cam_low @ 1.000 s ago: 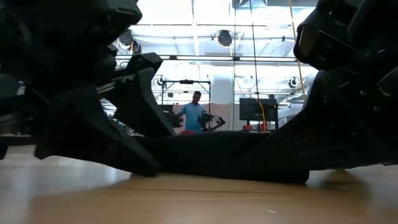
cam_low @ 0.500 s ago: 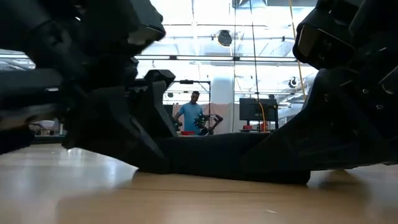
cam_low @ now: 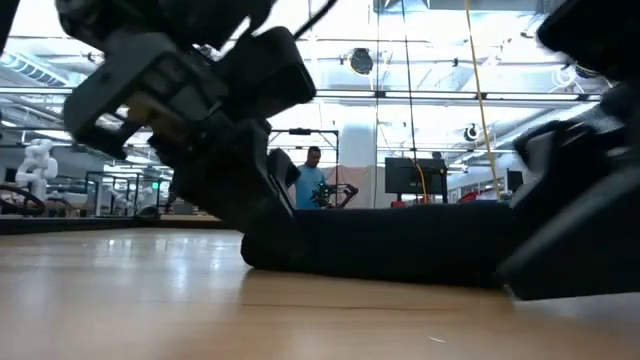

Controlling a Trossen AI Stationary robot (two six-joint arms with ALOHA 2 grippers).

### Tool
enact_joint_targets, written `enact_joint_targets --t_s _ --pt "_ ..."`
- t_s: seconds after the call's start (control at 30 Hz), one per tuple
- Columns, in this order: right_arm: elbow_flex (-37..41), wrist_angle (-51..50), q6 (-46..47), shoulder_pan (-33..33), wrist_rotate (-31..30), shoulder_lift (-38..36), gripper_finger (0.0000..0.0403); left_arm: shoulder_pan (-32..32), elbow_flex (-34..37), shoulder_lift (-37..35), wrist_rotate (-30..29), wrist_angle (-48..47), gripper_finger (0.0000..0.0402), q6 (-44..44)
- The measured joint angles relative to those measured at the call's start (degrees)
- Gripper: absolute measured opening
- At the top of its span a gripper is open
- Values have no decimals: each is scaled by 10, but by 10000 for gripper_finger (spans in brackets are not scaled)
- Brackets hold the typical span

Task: Roll napkin
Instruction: Roll the black napkin

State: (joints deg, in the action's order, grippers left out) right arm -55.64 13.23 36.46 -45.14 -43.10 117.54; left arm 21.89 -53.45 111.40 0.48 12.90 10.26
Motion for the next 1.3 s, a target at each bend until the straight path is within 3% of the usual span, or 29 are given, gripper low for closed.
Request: enact_joint_targets --t_s 0.2,0.37,0.43,0.63,0.77,1.0,1.3 --pt "0 -60 -21 -34 -38 -22 249 -43 0 0 133 -2 32 64" --pt "-1 -15 -60 -58 -147 -11 269 -70 2 1 253 -8 32 123" --pt "-1 37 -99 -60 -159 -2 271 -78 2 1 278 -8 32 138" --pt "-6 211 -241 -41 -150 54 259 -101 2 1 315 -8 33 179" --pt "-35 215 -287 -23 -157 80 247 -115 0 8 357 -3 33 199" --pt "-55 198 -263 3 -185 97 244 -119 -1 17 375 -9 33 205" --pt "-56 150 -161 20 -130 95 231 -118 -1 18 375 -11 33 203"
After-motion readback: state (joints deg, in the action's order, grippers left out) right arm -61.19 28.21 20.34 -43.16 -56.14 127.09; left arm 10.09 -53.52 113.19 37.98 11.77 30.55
